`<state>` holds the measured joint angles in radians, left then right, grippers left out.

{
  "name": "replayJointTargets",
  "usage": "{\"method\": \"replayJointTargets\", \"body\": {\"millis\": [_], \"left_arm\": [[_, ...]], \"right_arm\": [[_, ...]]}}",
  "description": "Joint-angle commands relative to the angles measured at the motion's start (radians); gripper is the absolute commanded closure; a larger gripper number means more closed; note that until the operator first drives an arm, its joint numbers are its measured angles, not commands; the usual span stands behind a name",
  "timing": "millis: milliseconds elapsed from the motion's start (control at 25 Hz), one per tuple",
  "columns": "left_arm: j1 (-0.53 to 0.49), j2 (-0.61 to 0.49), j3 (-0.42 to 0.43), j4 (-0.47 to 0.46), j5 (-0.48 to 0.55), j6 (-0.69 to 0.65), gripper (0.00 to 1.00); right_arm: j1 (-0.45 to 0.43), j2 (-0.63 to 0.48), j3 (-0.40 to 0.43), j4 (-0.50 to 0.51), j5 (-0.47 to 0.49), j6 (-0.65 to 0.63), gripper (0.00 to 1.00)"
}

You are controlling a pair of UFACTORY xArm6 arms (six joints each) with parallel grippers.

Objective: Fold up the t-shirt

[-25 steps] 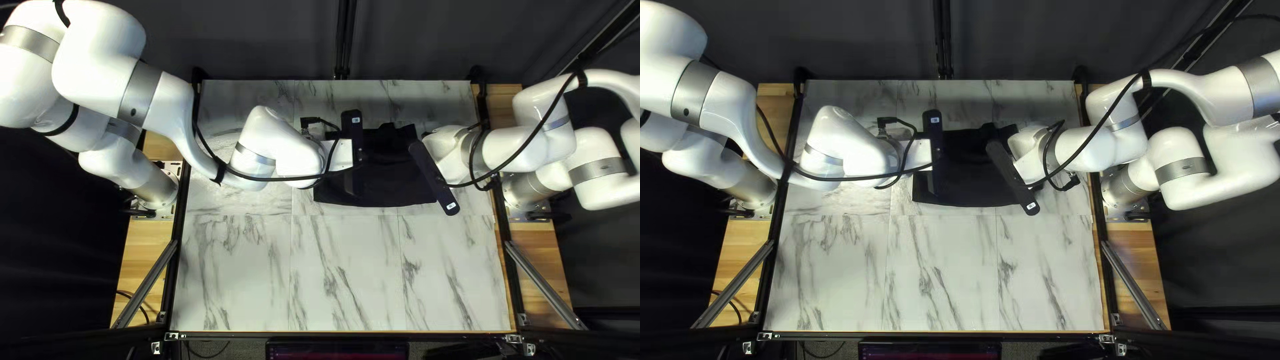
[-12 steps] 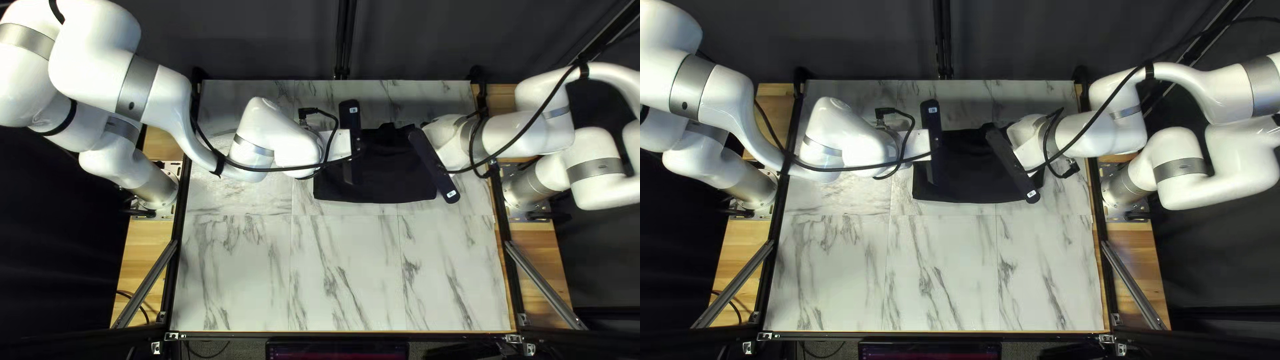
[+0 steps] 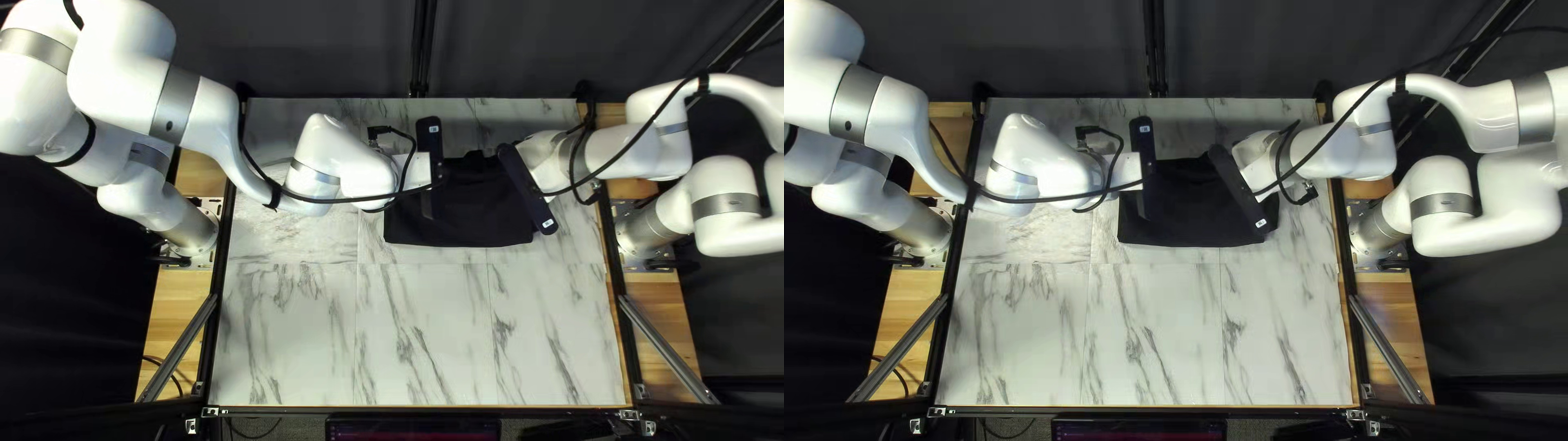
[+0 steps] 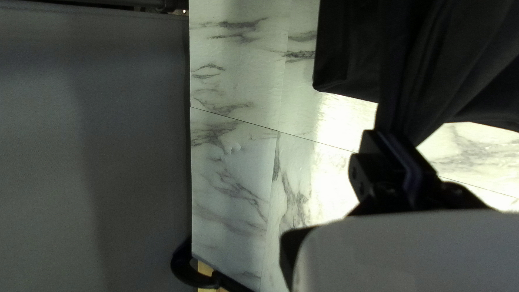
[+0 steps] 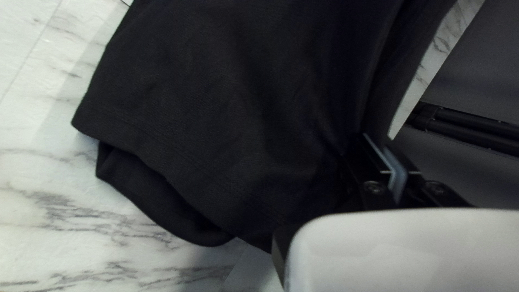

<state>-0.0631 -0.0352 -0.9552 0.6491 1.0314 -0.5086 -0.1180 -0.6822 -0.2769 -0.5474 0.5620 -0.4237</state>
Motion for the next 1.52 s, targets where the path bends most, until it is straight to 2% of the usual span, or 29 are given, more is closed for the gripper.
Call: {"method": "replayJointTargets", "body": {"millis": [40,400,800,1000,1160,1280,1520], "left_arm": [[0.017,0.005,0.010,0.002,-0.016,0.002,1.00],[0.057,0.052,-0.001,0.004,-0.066,0.011,1.00],[0.064,0.048,0.006,-0.006,-0.069,0.017,1.00],[0.008,0.010,0.000,-0.015,-0.013,0.003,1.00],[-0.052,0.000,-0.017,-0.015,0.031,-0.019,1.00],[-0.098,0.004,-0.026,-0.016,0.054,-0.042,1.00],[-0.164,0.034,-0.058,-0.022,0.079,-0.074,1.00]], "right_arm": [[-0.022,0.018,0.004,0.003,-0.031,-0.011,1.00],[-0.060,0.046,0.005,0.010,-0.066,-0.046,1.00],[-0.097,0.073,0.003,0.040,-0.104,-0.102,1.00],[0.012,0.034,-0.025,0.009,-0.004,-0.007,1.00],[0.136,-0.016,-0.055,-0.025,0.123,0.093,1.00],[0.232,-0.013,-0.076,-0.054,0.187,0.179,1.00],[0.368,0.006,-0.104,-0.083,0.269,0.294,1.00]]}}
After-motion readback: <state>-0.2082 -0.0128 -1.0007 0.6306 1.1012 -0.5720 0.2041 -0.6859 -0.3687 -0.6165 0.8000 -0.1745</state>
